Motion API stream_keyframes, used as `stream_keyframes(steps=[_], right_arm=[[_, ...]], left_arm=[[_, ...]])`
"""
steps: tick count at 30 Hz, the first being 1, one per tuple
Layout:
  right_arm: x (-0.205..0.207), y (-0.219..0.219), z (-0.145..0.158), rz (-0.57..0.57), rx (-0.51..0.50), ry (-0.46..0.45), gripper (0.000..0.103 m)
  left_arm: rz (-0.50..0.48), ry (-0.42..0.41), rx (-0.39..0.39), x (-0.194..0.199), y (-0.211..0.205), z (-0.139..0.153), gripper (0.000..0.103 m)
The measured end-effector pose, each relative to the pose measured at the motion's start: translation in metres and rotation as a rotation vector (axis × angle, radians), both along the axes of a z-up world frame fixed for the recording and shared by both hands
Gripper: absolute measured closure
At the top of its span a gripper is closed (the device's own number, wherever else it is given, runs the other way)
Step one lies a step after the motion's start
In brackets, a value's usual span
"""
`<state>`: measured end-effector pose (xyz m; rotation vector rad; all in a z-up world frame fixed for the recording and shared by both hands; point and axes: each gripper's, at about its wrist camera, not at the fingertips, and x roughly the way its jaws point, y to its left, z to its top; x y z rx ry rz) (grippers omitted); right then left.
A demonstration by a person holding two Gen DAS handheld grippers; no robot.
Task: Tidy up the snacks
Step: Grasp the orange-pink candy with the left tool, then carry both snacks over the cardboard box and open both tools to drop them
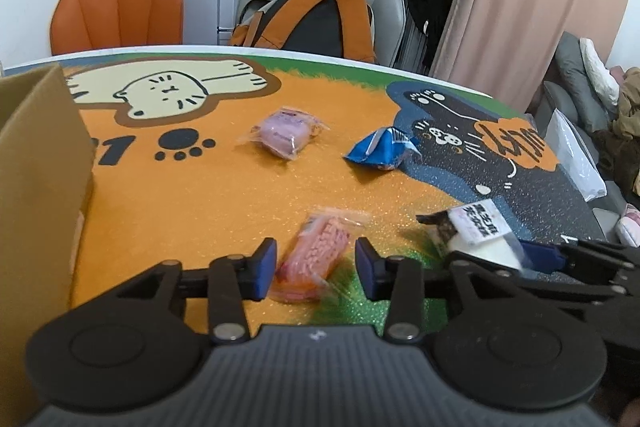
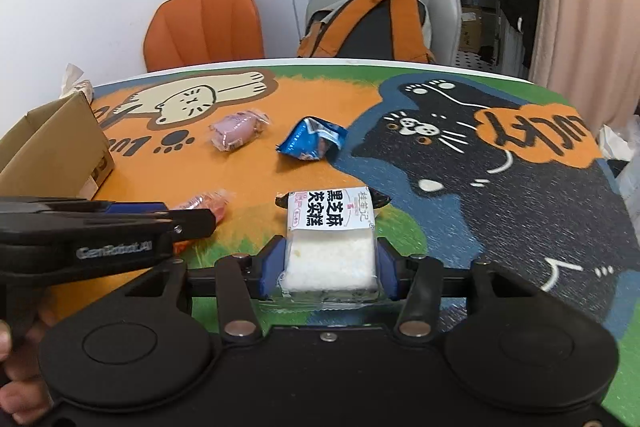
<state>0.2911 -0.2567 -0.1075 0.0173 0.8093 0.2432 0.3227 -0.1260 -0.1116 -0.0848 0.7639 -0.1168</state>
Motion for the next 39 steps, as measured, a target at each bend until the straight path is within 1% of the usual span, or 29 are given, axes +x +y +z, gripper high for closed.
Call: stream_keyframes(steps=[1, 3, 4, 5, 6, 10, 12, 13, 17, 25, 32, 39], right_arm=[[-0.001, 0.0, 0.0, 0.0, -0.001, -0.001, 0.054], [-0.001, 0.0, 0.0, 0.003, -0.006, -0.002, 0.053], [-0.001, 0.0, 0.0, 0.004, -0.011, -0.003, 0.052], [-0.001, 0.001, -0.001, 0.007, -0.017, -0.004, 0.051], [0.0, 0.003, -0.001, 0.008, -0.024, -0.003, 0.051], [0.0, 0.009, -0.006, 0.017, -0.06, -0.009, 0.05], [-0.001, 0.009, -0.006, 0.017, -0.068, -0.011, 0.052], [-0.001, 0.008, -0.005, 0.014, -0.056, -0.008, 0.054], [-0.003, 0.004, 0.003, 0.01, 0.013, -0.005, 0.055], [-0.009, 0.02, 0.026, 0.029, 0.024, -0.055, 0.055], [-0.013, 0.038, 0.051, 0.06, 0.04, -0.105, 0.055], [-0.014, 0.055, 0.077, 0.091, 0.057, -0.161, 0.055]], left_arm=[[-0.004, -0.003, -0.001, 0.0, -0.001, -0.001, 0.062], [-0.016, -0.018, 0.025, -0.002, -0.005, -0.003, 0.062], [-0.018, -0.023, 0.038, -0.003, -0.006, -0.004, 0.067], [-0.02, -0.024, 0.04, -0.003, -0.007, -0.004, 0.069], [-0.021, -0.025, 0.035, -0.004, -0.006, -0.004, 0.076], [-0.005, -0.016, 0.008, -0.006, 0.001, -0.002, 0.08], [0.007, -0.019, 0.003, -0.009, 0.003, 0.0, 0.081], [0.008, -0.021, -0.002, -0.012, 0.005, 0.001, 0.086], [0.02, -0.034, -0.019, -0.02, 0.01, 0.008, 0.087], [0.039, -0.07, -0.063, -0.035, 0.026, 0.025, 0.087], [0.057, -0.144, -0.095, -0.048, 0.041, 0.056, 0.087], [0.078, -0.213, -0.104, -0.06, 0.056, 0.089, 0.087]])
